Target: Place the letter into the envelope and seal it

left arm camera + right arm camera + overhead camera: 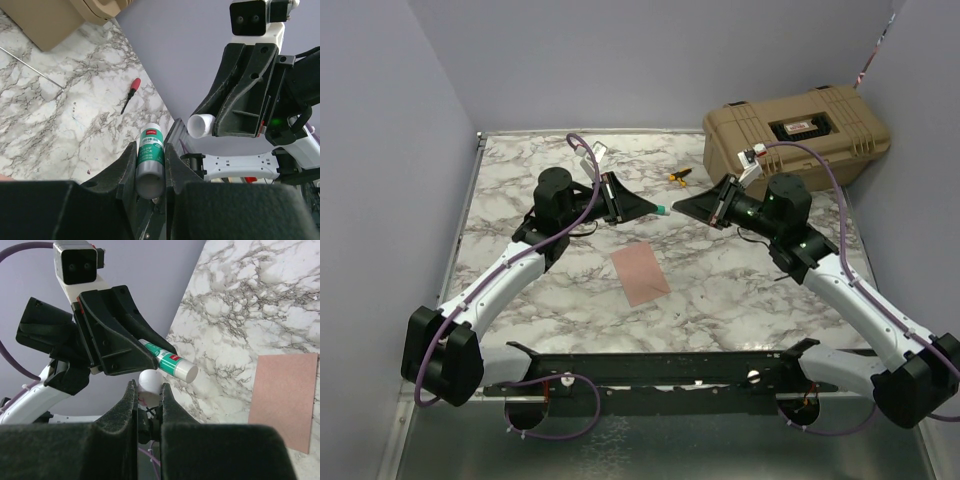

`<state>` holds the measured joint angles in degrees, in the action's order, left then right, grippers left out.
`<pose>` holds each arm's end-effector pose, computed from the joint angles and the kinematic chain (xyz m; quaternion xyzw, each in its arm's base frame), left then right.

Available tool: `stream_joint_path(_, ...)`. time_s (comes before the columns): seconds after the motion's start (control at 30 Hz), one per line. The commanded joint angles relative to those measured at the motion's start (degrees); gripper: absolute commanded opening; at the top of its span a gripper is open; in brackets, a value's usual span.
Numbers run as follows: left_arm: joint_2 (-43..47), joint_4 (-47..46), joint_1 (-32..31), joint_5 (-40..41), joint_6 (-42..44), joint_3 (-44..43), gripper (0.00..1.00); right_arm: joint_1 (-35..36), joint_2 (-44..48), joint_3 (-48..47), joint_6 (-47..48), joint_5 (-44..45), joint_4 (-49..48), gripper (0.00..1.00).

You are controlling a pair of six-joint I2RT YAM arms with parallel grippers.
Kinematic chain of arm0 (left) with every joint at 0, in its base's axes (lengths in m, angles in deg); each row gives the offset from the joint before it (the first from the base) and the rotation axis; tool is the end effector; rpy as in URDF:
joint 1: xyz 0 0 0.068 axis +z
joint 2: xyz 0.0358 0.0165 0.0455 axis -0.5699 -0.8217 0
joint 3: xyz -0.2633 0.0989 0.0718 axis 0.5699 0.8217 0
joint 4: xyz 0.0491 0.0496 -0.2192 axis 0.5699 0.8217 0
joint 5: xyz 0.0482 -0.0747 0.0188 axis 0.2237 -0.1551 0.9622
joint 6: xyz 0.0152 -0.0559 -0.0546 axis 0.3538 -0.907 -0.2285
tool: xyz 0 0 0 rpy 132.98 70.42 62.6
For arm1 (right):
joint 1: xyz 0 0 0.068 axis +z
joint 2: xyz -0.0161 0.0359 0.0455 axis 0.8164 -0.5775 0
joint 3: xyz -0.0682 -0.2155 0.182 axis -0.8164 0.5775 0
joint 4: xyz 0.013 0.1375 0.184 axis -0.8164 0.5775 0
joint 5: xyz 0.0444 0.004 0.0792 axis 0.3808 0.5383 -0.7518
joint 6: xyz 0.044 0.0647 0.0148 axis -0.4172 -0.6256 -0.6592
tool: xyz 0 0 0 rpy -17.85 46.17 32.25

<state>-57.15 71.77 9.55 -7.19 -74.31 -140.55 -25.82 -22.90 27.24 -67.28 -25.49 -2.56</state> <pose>0.2324 -0.1581 0.3592 0.0742 0.7227 -0.5922 0.3485 0.1995 0.1453 0.3761 -0.0061 0.7411 0.5516 0.3827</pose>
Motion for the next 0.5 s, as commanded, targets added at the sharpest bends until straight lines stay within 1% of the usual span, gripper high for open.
stream_joint_path(0.0, 0.65, -0.71, 0.31, -1.47, 0.32, -0.96, 0.0, -0.21, -0.43, -2.09, 1.56, 0.2, 3.42, 0.0)
stream_joint_path(0.1, 0.79, -0.71, 0.28, -1.05, 0.72, -0.67, 0.0, -0.17, -0.72, -3.07, 2.45, 1.46, 6.75, 0.0)
stream_joint_path(0.27, 0.65, -1.23, 0.31, -0.99, 0.95, -0.28, 0.0, -0.17, -1.58, -3.61, 2.3, 2.17, 9.17, 0.0)
stream_joint_path(0.47, 0.44, -3.37, 0.32, -1.3, -0.42, 0.81, 0.0, -0.17, -1.99, -2.98, 1.65, 2.18, 9.08, 0.0)
